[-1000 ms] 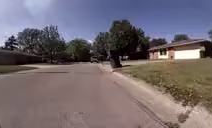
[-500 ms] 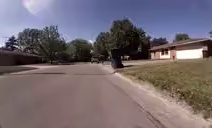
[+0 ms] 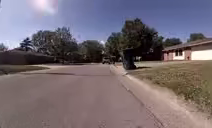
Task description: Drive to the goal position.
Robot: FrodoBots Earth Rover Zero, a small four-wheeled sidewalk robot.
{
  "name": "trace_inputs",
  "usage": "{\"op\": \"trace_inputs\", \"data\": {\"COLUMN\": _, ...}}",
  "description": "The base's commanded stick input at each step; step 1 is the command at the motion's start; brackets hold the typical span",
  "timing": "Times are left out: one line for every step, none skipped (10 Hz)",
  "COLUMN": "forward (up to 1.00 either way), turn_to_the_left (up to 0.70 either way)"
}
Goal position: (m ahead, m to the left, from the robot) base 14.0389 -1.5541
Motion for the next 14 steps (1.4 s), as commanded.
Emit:
{"op": "trace_inputs", "data": {"forward": 0.7, "turn_to_the_left": 0.35}}
{"op": "trace_inputs", "data": {"forward": 0.7, "turn_to_the_left": 0.35}}
{"op": "trace_inputs", "data": {"forward": 0.7, "turn_to_the_left": 0.35}}
{"op": "trace_inputs", "data": {"forward": 0.7, "turn_to_the_left": 0.35}}
{"op": "trace_inputs", "data": {"forward": 0.7, "turn_to_the_left": 0.01}}
{"op": "trace_inputs", "data": {"forward": 0.7, "turn_to_the_left": 0.0}}
{"op": "trace_inputs", "data": {"forward": 0.7, "turn_to_the_left": 0.0}}
{"op": "trace_inputs", "data": {"forward": 0.7, "turn_to_the_left": 0.0}}
{"op": "trace_inputs", "data": {"forward": 0.7, "turn_to_the_left": 0.0}}
{"op": "trace_inputs", "data": {"forward": 0.7, "turn_to_the_left": 0.0}}
{"op": "trace_inputs", "data": {"forward": 0.7, "turn_to_the_left": 0.0}}
{"op": "trace_inputs", "data": {"forward": 0.7, "turn_to_the_left": 0.0}}
{"op": "trace_inputs", "data": {"forward": 0.7, "turn_to_the_left": -0.09}}
{"op": "trace_inputs", "data": {"forward": 0.7, "turn_to_the_left": -0.34}}
